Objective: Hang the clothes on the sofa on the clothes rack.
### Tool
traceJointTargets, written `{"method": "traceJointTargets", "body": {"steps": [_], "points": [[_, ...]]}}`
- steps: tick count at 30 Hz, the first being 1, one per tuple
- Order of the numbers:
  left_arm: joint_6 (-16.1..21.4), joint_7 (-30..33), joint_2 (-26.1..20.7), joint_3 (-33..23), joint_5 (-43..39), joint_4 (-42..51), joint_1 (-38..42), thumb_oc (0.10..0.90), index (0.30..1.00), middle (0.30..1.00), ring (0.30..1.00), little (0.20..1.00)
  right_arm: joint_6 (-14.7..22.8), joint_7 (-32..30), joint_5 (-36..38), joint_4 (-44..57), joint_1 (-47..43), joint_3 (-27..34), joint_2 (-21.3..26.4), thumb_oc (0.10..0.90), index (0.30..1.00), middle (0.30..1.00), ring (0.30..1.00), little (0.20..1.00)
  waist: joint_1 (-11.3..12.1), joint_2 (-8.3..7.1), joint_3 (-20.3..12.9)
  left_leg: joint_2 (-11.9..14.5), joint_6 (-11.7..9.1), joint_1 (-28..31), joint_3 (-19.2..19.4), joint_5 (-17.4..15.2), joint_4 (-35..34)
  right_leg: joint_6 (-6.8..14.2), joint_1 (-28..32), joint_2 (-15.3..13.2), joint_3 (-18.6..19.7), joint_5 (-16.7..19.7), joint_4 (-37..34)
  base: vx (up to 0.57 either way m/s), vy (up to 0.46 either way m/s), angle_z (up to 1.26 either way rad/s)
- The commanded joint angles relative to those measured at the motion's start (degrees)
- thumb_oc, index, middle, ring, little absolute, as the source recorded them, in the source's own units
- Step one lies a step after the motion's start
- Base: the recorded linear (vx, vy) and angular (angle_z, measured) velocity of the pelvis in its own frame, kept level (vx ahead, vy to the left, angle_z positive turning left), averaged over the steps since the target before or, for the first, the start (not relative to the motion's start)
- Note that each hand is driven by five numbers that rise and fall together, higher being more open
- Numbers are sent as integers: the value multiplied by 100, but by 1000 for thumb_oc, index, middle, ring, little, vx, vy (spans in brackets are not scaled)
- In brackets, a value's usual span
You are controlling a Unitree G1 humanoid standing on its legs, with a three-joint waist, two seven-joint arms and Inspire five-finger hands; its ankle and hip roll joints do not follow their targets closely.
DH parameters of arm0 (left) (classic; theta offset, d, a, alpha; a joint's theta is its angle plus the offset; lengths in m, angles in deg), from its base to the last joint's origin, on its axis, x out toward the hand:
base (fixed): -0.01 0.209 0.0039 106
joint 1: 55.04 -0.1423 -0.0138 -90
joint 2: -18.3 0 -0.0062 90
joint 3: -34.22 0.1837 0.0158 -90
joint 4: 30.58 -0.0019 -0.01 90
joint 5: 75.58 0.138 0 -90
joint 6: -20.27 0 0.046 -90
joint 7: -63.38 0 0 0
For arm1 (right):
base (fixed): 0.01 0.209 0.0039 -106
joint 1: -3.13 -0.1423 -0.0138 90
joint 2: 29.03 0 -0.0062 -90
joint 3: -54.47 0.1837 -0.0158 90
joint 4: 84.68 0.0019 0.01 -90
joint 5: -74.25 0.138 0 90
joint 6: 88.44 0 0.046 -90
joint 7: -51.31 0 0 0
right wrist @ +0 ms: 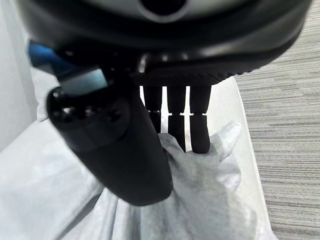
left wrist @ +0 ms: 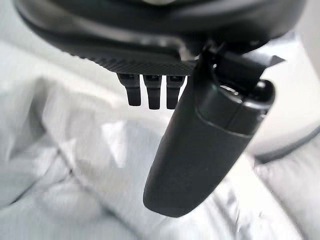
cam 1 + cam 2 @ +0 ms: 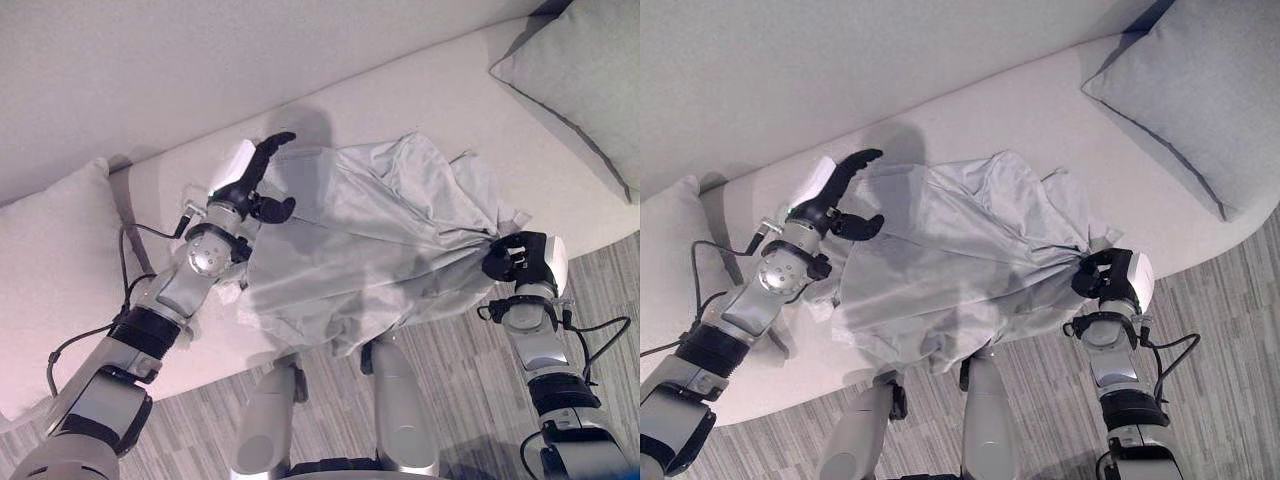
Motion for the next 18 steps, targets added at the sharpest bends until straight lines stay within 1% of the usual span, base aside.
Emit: {"method": "traceJointTargets", "body": {"steps": [1, 4, 6, 11, 18], "points": [[212, 228, -62, -103, 402, 66, 764, 800, 900, 900, 900, 900, 262, -408, 70, 189, -89, 347, 564, 400, 300, 300, 300, 300, 50, -196, -120, 406, -337, -285, -158, -189, 40, 839, 638, -785, -41, -447, 22, -2, -30, -2], [190, 309, 170, -76, 362, -17, 843, 800, 900, 900, 900, 900, 273, -444, 81, 240, -107, 331, 559, 400, 300, 300, 300, 300, 26, -235, -79, 423, -345, -332, -152, -181, 40, 844, 567, -755, -15, -435, 22, -3, -39, -2], [175, 330, 235, -56, 352, -59, 861, 800, 900, 900, 900, 900, 285, -442, 82, 302, -120, 313, 566, 400, 300, 300, 300, 300, 14, -247, -54, 438, -350, -353, -144, -170, 40, 836, 539, -743, 4, -433, 22, -2, -25, -3], [151, 382, 254, -19, 365, -177, 971, 800, 900, 900, 900, 900, 309, -421, 80, 443, -126, 289, 572, 400, 300, 300, 300, 300, -23, -281, 8, 484, -371, -412, -136, -152, 40, 816, 454, -711, 20, -422, 22, -6, -35, -3], [150, 449, 168, -82, 276, -186, 1034, 800, 900, 900, 900, 900, 345, -380, 75, 594, -79, 319, 600, 400, 300, 300, 300, 300, -71, -315, 36, 544, -395, -496, -124, -116, 40, 797, 344, -630, 25, -425, 22, 0, -26, -4]]}}
